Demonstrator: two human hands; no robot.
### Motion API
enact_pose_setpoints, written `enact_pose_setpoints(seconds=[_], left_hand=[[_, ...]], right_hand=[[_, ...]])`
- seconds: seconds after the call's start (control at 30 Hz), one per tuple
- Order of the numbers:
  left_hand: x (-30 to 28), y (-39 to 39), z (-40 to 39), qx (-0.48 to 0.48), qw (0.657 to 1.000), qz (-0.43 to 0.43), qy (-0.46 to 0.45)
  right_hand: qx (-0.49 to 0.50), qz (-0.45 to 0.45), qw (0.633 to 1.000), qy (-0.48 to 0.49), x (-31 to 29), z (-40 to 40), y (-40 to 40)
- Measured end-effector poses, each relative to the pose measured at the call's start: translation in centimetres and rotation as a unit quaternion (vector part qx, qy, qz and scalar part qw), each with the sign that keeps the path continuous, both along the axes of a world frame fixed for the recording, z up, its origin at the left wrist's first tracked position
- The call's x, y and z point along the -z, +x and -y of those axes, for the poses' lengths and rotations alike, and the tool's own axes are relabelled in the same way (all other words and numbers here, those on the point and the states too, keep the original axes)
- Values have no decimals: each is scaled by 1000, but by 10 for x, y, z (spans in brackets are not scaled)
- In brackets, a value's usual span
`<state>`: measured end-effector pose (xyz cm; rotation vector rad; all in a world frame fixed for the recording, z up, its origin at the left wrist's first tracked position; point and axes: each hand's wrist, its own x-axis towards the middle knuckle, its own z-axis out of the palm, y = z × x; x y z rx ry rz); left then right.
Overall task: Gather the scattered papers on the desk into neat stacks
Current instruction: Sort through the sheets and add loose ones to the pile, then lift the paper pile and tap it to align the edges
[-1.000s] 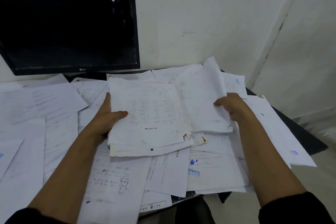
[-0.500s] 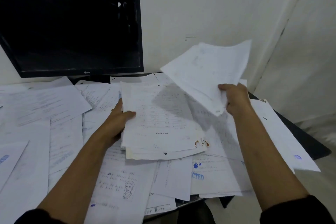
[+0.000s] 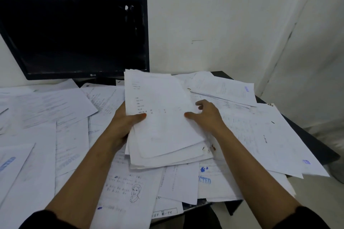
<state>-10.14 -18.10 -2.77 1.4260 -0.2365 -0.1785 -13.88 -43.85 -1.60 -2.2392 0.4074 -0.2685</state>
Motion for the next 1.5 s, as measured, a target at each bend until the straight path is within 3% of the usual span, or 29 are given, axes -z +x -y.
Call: enact_pose_setpoints(seconds=[0.07,0.13,0.23,0.53,0.67,0.83,1.17,1.37,1.5], left_hand=[[-7,0,-3,2,999,11,-30],[-13,0,-8,21,999,17,-45],[-21,-2,-13,44,998,24,-37],[-80,4,-22,-72,987,144,3],[-108,1,-26,-118,971,207,21],[-118,-1,-31,-151,968,198,-21],[-88,3,-32,-115,981,157,3],[-75,6,-28,-137,975,169,44],[-54,4,-30,-113,981,135,81]], right_hand=[[7,7,991,131,-6,5,1],[-53,-2,957,286,-14,12,0],[-176,30,921,347,-30,9,-7],[-134,228,913,309,-81,-38,-7],[-163,260,898,315,-97,-50,-10],[-166,279,882,342,-98,-59,-10],[-144,250,894,342,-71,-59,-1],[-177,182,935,249,-68,-54,3],[-197,161,939,231,-56,-41,-7]])
